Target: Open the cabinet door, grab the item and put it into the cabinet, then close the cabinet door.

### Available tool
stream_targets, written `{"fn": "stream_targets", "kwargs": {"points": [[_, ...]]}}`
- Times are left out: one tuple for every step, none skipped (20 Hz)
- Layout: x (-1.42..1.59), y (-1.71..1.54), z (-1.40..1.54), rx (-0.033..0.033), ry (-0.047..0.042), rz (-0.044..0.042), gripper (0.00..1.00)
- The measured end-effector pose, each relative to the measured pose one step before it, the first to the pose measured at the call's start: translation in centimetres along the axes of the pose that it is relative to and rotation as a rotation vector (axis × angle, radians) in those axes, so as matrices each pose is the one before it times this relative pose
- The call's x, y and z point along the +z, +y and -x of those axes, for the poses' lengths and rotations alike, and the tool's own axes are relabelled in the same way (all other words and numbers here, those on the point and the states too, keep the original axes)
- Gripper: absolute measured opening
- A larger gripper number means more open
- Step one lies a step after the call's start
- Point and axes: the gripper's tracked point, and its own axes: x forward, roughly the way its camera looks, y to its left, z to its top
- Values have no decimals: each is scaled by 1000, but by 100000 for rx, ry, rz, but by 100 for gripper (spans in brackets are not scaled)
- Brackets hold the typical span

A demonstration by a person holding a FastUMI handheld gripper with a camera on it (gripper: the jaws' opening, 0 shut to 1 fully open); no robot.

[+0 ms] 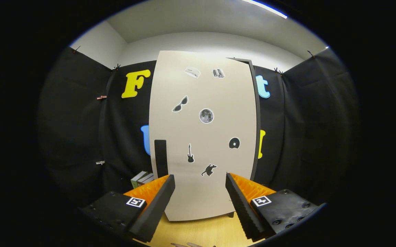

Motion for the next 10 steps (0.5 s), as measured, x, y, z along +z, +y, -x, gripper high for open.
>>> {"fn": "stream_targets", "kwargs": {"points": [[-36, -118, 45, -192, 33, 161, 96], [24, -73, 91, -199, -32, 87, 96], [-17, -54, 85, -246, -36, 33, 96], [-22, -71, 120, -294, 134, 73, 96], [51, -93, 85, -361, -54, -64, 96], [7, -9, -19, -242, 25, -119, 96], [-181, -44, -39, -154, 100, -75, 96], [-8, -33, 15, -86, 85, 27, 96], [30, -52, 153, -117, -84, 68, 96], [73, -26, 43, -115, -267, 84, 96]]}}
